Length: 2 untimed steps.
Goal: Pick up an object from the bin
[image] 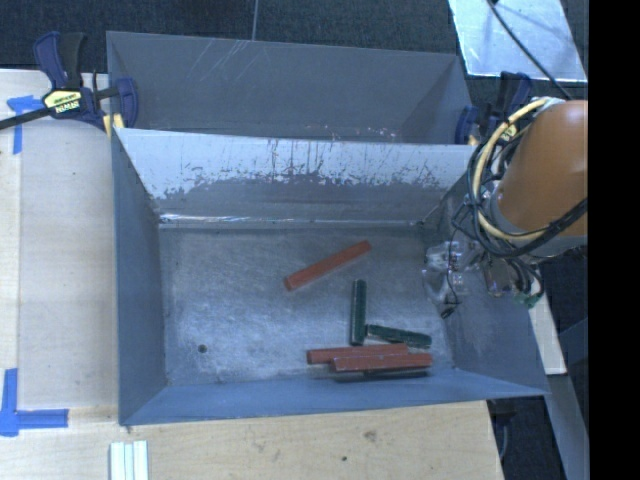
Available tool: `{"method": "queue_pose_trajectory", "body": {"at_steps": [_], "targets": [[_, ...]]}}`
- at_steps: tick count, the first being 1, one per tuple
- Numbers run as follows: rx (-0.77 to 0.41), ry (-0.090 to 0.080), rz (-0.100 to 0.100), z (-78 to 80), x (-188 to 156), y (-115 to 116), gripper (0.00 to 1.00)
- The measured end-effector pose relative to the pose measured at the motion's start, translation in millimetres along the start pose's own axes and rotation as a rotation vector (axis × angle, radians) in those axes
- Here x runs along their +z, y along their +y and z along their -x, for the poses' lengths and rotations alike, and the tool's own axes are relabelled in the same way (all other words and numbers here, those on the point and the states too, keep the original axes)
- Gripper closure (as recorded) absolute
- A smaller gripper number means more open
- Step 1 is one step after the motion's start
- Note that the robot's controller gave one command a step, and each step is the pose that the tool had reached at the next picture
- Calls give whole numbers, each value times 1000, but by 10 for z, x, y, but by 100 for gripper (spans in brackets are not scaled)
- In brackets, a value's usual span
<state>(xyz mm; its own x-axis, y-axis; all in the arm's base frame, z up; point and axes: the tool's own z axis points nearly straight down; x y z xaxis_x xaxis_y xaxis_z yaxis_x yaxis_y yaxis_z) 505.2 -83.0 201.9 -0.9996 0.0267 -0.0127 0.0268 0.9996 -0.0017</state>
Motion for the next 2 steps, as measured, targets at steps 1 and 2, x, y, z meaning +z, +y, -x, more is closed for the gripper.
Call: {"method": "queue_pose_trajectory", "body": {"at_steps": [1,2], "targets": [[-179,15,4,-32,722,211,100],[-180,11,2,-21,703,206,0]]}}
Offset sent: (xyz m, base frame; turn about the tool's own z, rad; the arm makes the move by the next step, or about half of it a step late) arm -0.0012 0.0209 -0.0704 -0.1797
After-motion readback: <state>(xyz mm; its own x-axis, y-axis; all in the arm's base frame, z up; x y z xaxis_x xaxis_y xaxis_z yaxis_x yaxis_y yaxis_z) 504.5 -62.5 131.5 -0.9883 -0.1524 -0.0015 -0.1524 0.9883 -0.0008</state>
